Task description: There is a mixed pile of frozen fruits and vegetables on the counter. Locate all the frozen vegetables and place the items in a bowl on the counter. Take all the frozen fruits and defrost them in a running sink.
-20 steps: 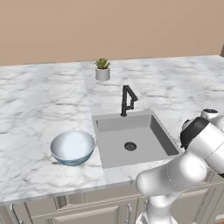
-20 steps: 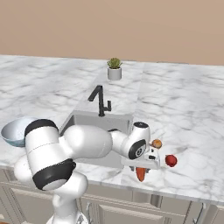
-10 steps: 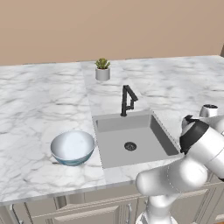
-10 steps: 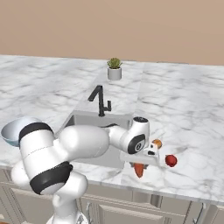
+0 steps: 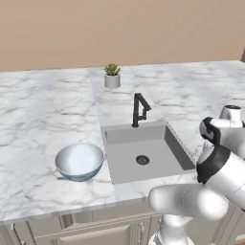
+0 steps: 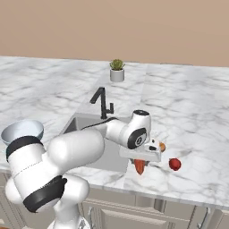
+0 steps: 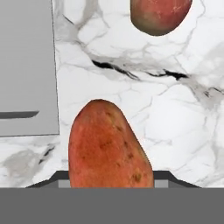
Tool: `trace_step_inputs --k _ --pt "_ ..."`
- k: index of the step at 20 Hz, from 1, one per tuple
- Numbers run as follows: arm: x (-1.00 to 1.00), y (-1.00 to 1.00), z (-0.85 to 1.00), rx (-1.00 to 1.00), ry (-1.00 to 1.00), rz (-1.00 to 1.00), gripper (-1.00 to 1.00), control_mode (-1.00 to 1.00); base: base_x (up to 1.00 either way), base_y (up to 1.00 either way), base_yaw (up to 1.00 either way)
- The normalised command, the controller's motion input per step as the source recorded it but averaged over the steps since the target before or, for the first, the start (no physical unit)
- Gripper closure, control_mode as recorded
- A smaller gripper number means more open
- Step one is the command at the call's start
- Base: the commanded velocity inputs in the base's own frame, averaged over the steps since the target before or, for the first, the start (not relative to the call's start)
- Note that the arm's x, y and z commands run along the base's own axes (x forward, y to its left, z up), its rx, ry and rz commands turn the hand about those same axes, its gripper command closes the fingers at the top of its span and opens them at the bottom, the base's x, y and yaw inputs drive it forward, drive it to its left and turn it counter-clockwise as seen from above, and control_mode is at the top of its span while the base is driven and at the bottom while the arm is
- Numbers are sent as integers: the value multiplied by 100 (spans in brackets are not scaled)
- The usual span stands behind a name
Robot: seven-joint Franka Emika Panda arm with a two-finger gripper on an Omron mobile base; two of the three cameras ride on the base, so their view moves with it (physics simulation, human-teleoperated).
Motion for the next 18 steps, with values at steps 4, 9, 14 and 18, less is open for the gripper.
trace_step_inputs --k 4,9,14,18 --pt "-7 47 39 4 -15 -1 100 -100 0 0 0" --pt "0 43 36 5 -9 -2 100 -100 0 0 0" --pt "2 44 20 4 -6 -2 100 -100 0 0 0" --pt "7 69 10 -3 1 0 100 -100 0 0 0"
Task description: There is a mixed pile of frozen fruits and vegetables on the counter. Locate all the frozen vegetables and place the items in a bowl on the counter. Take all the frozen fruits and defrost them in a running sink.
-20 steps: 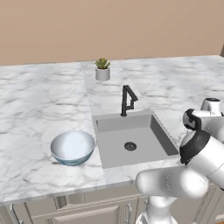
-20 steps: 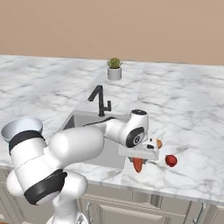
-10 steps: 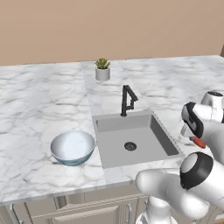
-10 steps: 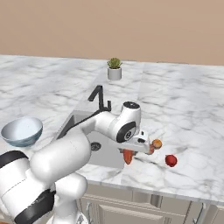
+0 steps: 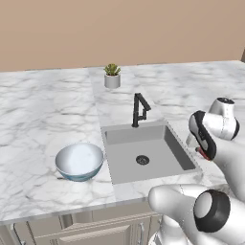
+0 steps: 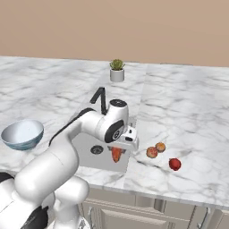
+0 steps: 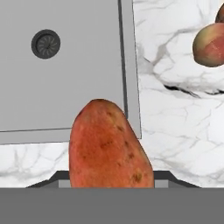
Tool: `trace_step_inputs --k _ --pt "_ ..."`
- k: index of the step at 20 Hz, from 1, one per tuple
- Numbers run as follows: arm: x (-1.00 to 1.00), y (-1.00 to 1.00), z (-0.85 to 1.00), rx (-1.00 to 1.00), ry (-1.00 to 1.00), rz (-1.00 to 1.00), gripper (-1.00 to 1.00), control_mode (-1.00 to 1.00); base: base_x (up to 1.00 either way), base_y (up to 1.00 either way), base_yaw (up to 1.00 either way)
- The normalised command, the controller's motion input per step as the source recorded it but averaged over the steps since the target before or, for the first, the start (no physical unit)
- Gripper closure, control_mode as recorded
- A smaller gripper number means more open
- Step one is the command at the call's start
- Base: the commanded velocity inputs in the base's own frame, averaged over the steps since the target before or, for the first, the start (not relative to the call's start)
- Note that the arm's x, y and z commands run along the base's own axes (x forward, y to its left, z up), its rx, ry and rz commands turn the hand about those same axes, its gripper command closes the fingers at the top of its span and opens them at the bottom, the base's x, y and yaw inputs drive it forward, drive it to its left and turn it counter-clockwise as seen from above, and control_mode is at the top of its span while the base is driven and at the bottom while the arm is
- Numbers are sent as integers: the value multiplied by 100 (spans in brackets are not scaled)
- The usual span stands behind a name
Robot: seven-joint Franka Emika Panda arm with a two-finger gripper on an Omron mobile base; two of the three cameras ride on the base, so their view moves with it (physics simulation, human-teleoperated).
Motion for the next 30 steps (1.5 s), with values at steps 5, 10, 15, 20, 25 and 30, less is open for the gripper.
trace_step_inputs --k 5,10,15,20,25,30 --pt "8 61 -1 -4 0 0 100 -100 0 0 0" --pt "9 32 -16 1 2 -1 100 -100 0 0 0" --pt "1 17 2 0 0 -5 100 -100 0 0 0" --pt "0 13 15 0 2 -2 100 -100 0 0 0" --pt "1 41 31 -1 2 -2 100 -100 0 0 0" --pt "-4 26 45 -5 -2 0 100 -100 0 0 0"
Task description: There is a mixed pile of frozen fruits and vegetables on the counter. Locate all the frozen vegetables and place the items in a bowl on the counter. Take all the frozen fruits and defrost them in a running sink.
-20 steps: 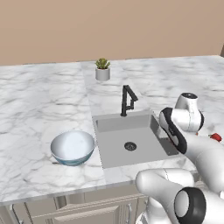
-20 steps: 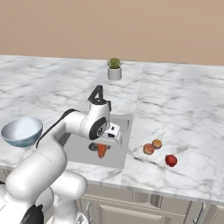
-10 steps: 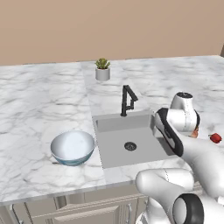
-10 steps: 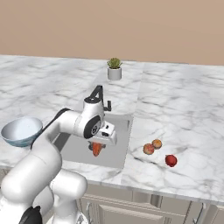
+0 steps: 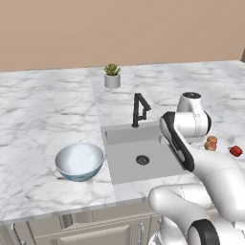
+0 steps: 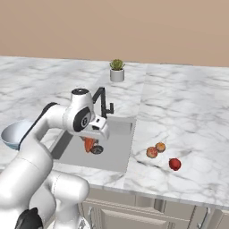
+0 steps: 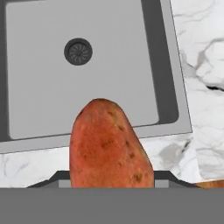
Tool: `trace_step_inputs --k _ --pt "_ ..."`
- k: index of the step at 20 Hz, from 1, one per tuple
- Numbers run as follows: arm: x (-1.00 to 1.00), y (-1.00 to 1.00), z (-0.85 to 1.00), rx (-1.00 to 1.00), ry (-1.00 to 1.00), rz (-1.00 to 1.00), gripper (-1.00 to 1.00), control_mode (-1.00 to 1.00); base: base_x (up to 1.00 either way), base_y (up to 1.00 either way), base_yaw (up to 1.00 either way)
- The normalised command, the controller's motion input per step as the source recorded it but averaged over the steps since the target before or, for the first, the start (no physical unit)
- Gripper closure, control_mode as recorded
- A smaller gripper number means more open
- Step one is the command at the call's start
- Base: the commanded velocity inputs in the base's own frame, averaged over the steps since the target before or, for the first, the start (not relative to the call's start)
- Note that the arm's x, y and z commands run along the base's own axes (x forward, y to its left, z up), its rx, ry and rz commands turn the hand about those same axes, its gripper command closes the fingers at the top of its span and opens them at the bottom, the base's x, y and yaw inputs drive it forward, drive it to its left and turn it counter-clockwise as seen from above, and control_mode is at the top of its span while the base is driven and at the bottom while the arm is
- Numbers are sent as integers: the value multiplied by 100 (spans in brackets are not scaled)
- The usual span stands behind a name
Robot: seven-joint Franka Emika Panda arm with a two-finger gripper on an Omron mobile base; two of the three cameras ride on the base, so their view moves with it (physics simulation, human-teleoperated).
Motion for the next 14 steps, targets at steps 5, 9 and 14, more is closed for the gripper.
trace_step_inputs --k 5,9,14 --pt "-3 33 49 -8 -6 0 100 -100 0 0 0" --pt "-3 8 12 -1 -5 0 100 -100 0 0 0" --pt "-3 3 18 0 -3 2 100 -100 0 0 0"
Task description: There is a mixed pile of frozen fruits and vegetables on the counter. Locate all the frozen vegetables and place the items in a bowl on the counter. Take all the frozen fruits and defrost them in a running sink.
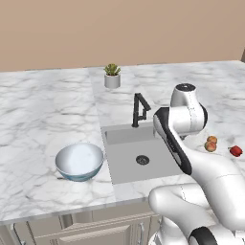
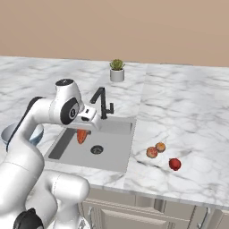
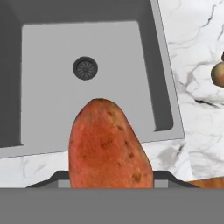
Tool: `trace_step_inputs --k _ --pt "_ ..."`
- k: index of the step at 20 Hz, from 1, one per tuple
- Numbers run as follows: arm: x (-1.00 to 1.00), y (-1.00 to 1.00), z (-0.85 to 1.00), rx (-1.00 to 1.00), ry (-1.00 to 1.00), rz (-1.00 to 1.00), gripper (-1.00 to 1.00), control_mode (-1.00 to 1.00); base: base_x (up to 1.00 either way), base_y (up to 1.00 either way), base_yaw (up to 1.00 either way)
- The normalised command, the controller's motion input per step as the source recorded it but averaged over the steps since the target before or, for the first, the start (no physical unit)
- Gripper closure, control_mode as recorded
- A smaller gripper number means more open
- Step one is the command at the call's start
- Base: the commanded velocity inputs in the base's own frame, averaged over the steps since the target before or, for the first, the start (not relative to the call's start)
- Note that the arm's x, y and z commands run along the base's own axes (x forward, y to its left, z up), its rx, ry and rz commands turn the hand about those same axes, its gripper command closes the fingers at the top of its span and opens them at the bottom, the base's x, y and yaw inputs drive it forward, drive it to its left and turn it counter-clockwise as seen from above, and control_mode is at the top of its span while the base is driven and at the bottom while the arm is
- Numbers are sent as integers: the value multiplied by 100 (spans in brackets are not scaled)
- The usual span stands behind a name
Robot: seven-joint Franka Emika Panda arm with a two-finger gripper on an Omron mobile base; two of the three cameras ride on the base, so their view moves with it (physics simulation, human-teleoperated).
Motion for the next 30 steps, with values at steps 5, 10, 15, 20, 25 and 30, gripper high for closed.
trace_step_inputs --k 5,10,15,20,25,30 --pt "-14 25 63 -8 -9 3 100 -100 0 0 0" --pt "-5 42 13 -1 -3 0 100 -100 0 0 0" --pt "0 57 0 1 0 0 100 -100 0 0 0" --pt "16 61 -2 0 4 1 100 -100 0 0 0" --pt "34 66 -11 0 7 1 100 -100 0 0 0" --pt "22 76 -9 -1 20 0 100 -100 0 0 0"
